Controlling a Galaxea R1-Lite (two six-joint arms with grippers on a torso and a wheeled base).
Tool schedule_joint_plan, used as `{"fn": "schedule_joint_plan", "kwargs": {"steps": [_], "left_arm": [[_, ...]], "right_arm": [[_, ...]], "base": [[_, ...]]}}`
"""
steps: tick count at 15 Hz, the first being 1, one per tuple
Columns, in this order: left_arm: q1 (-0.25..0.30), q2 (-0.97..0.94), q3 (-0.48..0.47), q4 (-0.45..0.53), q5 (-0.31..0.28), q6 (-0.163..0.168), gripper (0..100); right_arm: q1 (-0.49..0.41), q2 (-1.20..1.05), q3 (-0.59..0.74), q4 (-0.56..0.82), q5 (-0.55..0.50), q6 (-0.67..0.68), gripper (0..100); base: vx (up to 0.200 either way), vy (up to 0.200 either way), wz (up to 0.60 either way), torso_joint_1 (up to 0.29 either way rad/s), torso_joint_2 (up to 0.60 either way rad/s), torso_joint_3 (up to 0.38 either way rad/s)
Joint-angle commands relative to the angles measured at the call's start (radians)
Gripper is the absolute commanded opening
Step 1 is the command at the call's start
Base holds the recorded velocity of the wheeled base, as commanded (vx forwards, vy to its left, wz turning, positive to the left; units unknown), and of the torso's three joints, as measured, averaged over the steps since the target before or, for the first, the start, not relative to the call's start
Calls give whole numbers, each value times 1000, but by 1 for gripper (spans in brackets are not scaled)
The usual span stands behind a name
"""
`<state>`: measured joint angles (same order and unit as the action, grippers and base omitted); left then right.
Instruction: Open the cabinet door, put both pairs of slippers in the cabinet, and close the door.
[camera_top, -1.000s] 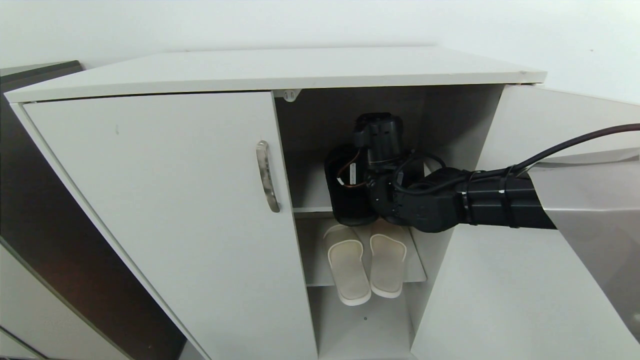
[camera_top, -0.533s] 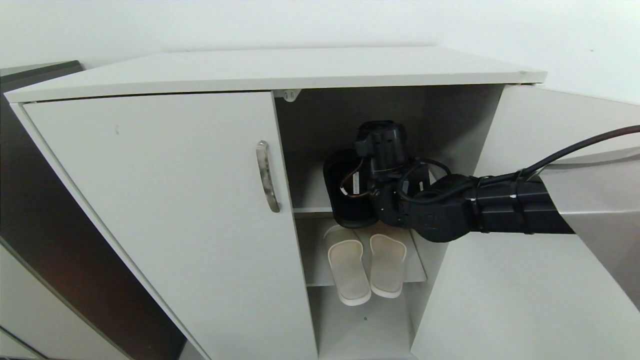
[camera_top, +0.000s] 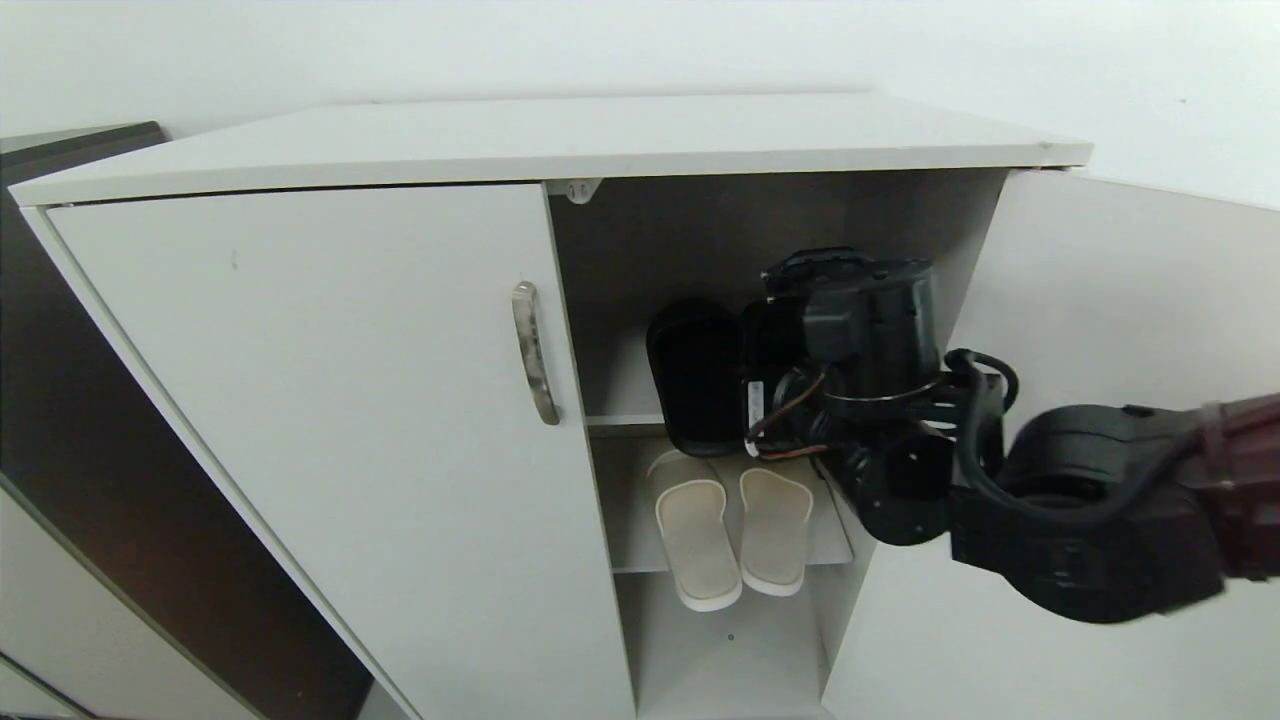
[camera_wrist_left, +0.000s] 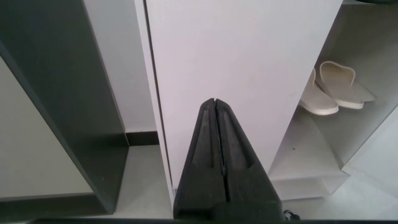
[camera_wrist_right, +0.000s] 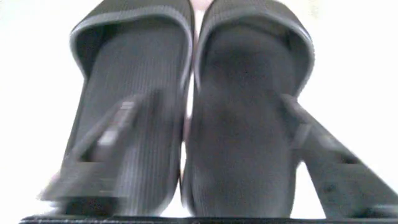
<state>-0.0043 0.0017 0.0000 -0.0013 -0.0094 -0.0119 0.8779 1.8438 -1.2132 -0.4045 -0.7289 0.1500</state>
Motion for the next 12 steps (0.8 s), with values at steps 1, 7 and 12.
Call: {"fn": "schedule_joint_plan", "kwargs": {"steps": [1,7,12], "left_arm": [[0,0,0,0,0,-2,0],[0,0,0,0,3,-2,0],[0,0,0,0,2,-3,0]], "right_arm": [[58,-146,132,-45,0,-33,0],[69,-156,187,-47,3,-35,0],[81,-120,188,-65,6,-33,0]], "base": [[0,0,0,0,0,0],[0,0,0,0,0,0],[0,0,0,0,0,0]]}}
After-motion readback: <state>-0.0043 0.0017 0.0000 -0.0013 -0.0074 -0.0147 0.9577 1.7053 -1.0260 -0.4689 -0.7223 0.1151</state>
